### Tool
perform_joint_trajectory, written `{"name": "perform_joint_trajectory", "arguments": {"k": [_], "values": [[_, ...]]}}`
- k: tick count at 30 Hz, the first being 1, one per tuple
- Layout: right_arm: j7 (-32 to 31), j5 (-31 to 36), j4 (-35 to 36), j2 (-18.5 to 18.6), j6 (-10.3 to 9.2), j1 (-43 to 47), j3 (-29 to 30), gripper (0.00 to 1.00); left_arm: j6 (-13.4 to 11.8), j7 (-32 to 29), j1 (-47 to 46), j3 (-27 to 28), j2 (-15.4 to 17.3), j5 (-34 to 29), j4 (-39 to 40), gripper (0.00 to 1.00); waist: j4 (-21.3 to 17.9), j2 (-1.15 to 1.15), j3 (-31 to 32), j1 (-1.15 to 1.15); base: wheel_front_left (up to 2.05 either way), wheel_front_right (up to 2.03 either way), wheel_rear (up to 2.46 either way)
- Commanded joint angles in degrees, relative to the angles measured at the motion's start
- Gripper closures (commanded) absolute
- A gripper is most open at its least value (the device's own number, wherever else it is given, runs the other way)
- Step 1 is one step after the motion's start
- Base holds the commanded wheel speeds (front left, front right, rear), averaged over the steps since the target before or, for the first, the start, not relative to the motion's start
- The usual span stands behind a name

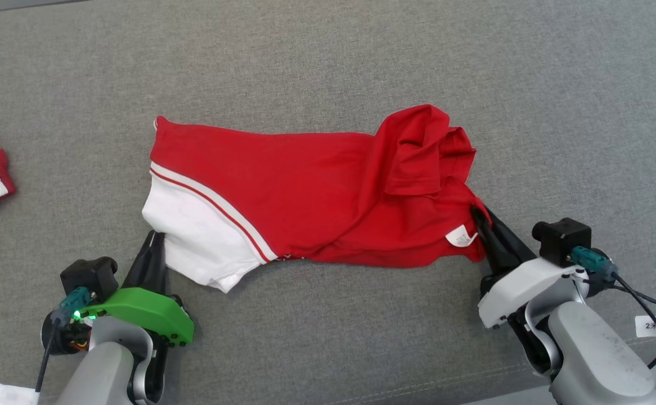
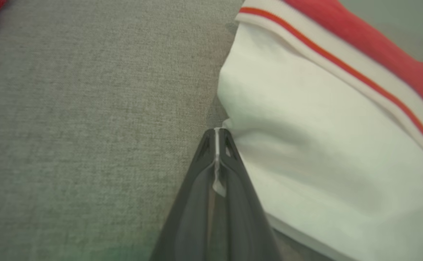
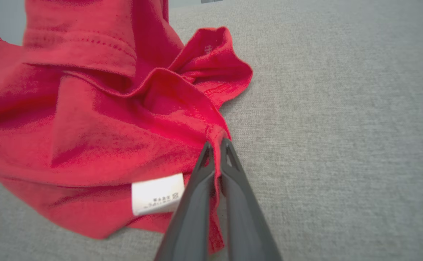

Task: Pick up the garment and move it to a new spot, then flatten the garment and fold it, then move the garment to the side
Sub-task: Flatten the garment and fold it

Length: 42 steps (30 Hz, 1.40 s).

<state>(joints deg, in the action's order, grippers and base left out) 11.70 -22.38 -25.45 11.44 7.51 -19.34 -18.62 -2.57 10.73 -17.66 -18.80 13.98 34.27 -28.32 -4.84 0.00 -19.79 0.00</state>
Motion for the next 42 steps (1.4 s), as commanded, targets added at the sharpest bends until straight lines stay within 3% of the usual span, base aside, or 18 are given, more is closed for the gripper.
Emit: {"name": "perform_joint_trajectory", "arguments": {"k": [1,11,22,28,35,42], "values": [[0.83,-0.18,1.29,0.67,-0.04,-0.80,0.53,1.00,-0.79,0.44,-0.07,0.39,0.80,-0.86,0.39,1.00,-0.20,0.00,0.17,0.00,0.00,0.00,0.00],[0.89,2.48,12.25,1.73,-0.04,-1.58,6.52,1.00,-4.50,2.21,-1.72,1.85,4.27,-4.44,15.92,1.00,-0.11,0.00,2.04,0.00,0.00,0.00,0.00],[-2.99,5.18,27.24,2.42,-0.04,-7.08,13.44,1.00,-9.74,-2.64,-8.97,4.46,9.87,-9.83,39.97,1.00,-0.36,0.00,5.52,0.00,0.00,0.00,0.00],[-4.85,6.17,33.28,3.18,-0.04,-10.40,16.32,1.00,-11.09,-4.68,-14.94,6.11,11.91,-12.38,47.89,1.00,-0.75,0.00,7.04,0.00,0.00,0.00,0.00],[-8.24,6.94,39.70,2.94,-0.04,-12.32,19.22,1.00,-11.80,-8.28,-20.68,6.18,13.17,-14.30,53.24,1.00,-1.18,0.00,8.15,0.00,0.00,0.00,0.00],[-9.82,5.96,39.54,2.26,-0.04,-11.97,19.91,1.00,-11.35,-9.33,-22.41,4.91,12.03,-13.17,52.34,1.00,-1.31,0.00,7.36,0.00,0.00,0.00,0.00]]}}
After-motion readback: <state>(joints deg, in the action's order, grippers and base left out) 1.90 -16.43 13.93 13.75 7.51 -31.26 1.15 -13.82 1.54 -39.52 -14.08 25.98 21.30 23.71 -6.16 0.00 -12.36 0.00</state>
